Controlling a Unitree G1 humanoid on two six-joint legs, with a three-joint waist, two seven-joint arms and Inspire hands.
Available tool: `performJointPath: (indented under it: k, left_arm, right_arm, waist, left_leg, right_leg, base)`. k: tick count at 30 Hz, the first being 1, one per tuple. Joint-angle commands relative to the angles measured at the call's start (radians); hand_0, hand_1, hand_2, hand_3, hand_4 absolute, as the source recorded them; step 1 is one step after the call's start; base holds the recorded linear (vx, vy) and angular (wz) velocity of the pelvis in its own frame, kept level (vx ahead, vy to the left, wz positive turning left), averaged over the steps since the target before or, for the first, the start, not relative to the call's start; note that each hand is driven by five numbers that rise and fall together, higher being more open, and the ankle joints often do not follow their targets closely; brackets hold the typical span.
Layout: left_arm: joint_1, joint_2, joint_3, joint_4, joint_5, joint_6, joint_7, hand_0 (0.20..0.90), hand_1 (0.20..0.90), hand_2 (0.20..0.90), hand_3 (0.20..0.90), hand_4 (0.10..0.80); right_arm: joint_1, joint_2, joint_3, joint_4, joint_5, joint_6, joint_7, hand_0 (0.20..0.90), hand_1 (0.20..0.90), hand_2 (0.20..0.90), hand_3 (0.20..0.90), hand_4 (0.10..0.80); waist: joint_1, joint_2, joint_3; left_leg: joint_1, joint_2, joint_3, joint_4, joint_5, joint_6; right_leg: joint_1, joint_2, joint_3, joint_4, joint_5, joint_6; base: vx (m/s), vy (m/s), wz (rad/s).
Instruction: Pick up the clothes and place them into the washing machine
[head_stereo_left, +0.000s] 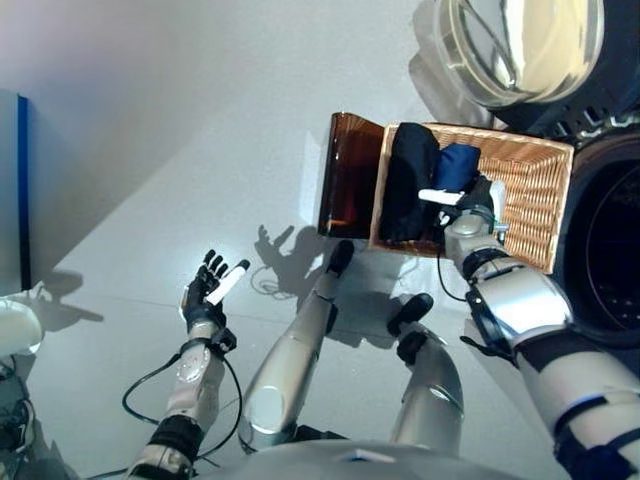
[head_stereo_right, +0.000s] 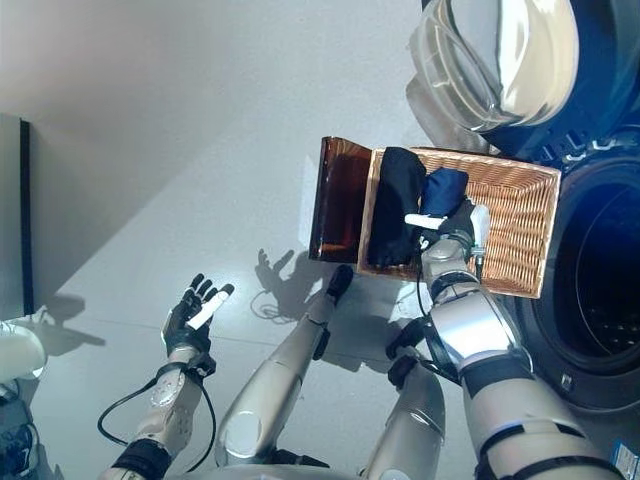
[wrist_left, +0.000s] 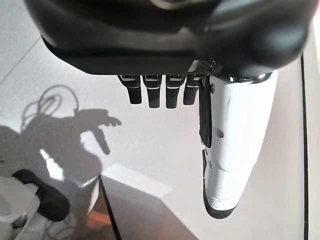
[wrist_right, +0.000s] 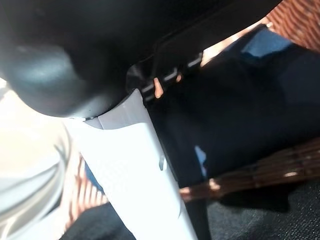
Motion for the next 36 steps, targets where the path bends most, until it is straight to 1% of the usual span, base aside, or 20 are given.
performJointPath:
  k: [1, 4, 9, 12, 16, 21, 24, 32, 36]
  left_arm:
    - [0.021, 0.058, 0.032, -0.019, 0.018, -0.085, 0.035, 0.9, 0.9, 0.9, 0.9, 0.8]
    - [0.024, 0.061, 0.033, 0.028, 0.015, -0.084, 0.035, 0.9, 0.9, 0.9, 0.9, 0.8]
    - [0.037, 0.059, 0.023, 0.023, 0.011, -0.083, 0.028, 0.9, 0.9, 0.9, 0.9, 0.8]
    - [0.041, 0.057, 0.02, 0.016, 0.012, -0.083, 0.025, 0.9, 0.9, 0.9, 0.9, 0.8]
    - [0.045, 0.053, 0.018, 0.053, 0.011, -0.079, 0.02, 0.9, 0.9, 0.9, 0.9, 0.8]
    - [0.054, 0.055, 0.006, 0.046, 0.028, -0.091, 0.048, 0.9, 0.9, 0.9, 0.9, 0.8]
    - [0.06, 0.061, 0.001, 0.034, 0.043, -0.095, 0.064, 0.9, 0.9, 0.9, 0.9, 0.8]
    - [0.065, 0.06, -0.005, 0.038, 0.035, -0.1, 0.064, 0.9, 0.9, 0.9, 0.9, 0.8]
    - [0.057, 0.057, -0.01, 0.026, 0.022, -0.106, 0.069, 0.9, 0.9, 0.9, 0.9, 0.8]
  right_arm:
    - [-0.083, -0.048, 0.016, -0.017, -0.027, -0.019, -0.047, 0.9, 0.9, 0.9, 0.9, 0.8]
    - [-0.087, -0.054, 0.019, -0.022, -0.034, -0.018, -0.052, 0.9, 0.9, 0.9, 0.9, 0.8]
    - [-0.076, -0.068, 0.02, -0.015, -0.051, -0.012, -0.06, 0.9, 0.9, 0.9, 0.9, 0.8]
    - [-0.069, -0.075, 0.018, -0.013, -0.055, -0.013, -0.061, 0.9, 0.9, 0.9, 0.9, 0.8]
    - [-0.073, -0.088, 0.021, 0.004, -0.076, -0.008, -0.079, 0.9, 0.9, 0.9, 0.9, 0.8]
    - [-0.059, -0.076, 0.014, 0.008, -0.137, 0.002, -0.188, 0.9, 0.9, 0.9, 0.9, 0.8]
    - [-0.038, -0.066, 0.008, 0.0, -0.161, 0.007, -0.221, 0.9, 0.9, 0.9, 0.9, 0.8]
    - [-0.039, -0.067, 0.024, 0.008, -0.177, 0.021, -0.21, 0.9, 0.9, 0.9, 0.9, 0.8]
    - [-0.041, -0.059, 0.031, 0.004, -0.178, 0.021, -0.214, 0.9, 0.9, 0.9, 0.9, 0.8]
  waist:
    - [0.019, 0.043, 0.009]
    - [0.006, 0.038, 0.005]
    - [-0.008, 0.034, 0.005]
    - [-0.011, 0.035, 0.008]
    - [-0.018, 0.039, 0.007]
    - [-0.031, 0.044, 0.008]
    - [-0.036, 0.048, 0.002]
    - [-0.036, 0.046, 0.001]
    - [-0.037, 0.046, 0.017]
  left_leg:
    - [-0.015, -0.018, 0.055, 0.049, -0.091, -0.042]
    - [-0.001, -0.014, 0.065, 0.043, -0.092, -0.041]
    - [0.011, -0.009, 0.071, 0.038, -0.092, -0.04]
    - [0.006, -0.01, 0.076, 0.042, -0.09, -0.04]
    - [0.004, -0.011, 0.075, 0.041, -0.088, -0.039]
    - [0.01, -0.011, 0.082, 0.037, -0.089, -0.037]
    - [0.012, -0.012, 0.084, 0.035, -0.092, -0.036]
    - [0.002, -0.013, 0.086, 0.037, -0.094, -0.032]
    - [-0.015, -0.02, 0.083, 0.052, -0.097, -0.031]
  right_leg:
    - [0.141, 0.045, 0.012, -0.1, 0.001, -0.009]
    - [0.146, 0.046, 0.024, -0.112, 0.012, -0.008]
    - [0.153, 0.049, 0.038, -0.127, 0.023, -0.008]
    - [0.151, 0.049, 0.042, -0.129, 0.025, -0.009]
    - [0.142, 0.051, 0.045, -0.125, 0.023, -0.011]
    - [0.142, 0.052, 0.052, -0.128, 0.029, -0.009]
    - [0.144, 0.051, 0.055, -0.131, 0.031, -0.008]
    - [0.141, 0.047, 0.056, -0.141, 0.041, -0.001]
    - [0.133, 0.046, 0.049, -0.132, 0.037, 0.0]
  base:
    - [0.001, 0.056, -0.06]
    - [-0.007, 0.047, -0.07]
    - [-0.02, 0.022, -0.18]
    - [-0.019, -0.001, -0.09]
    - [-0.012, -0.002, -0.05]
    - [0.0, 0.0, 0.0]
    - [0.0, 0.0, 0.0]
    - [0.0, 0.0, 0.0]
    - [0.0, 0.0, 0.0]
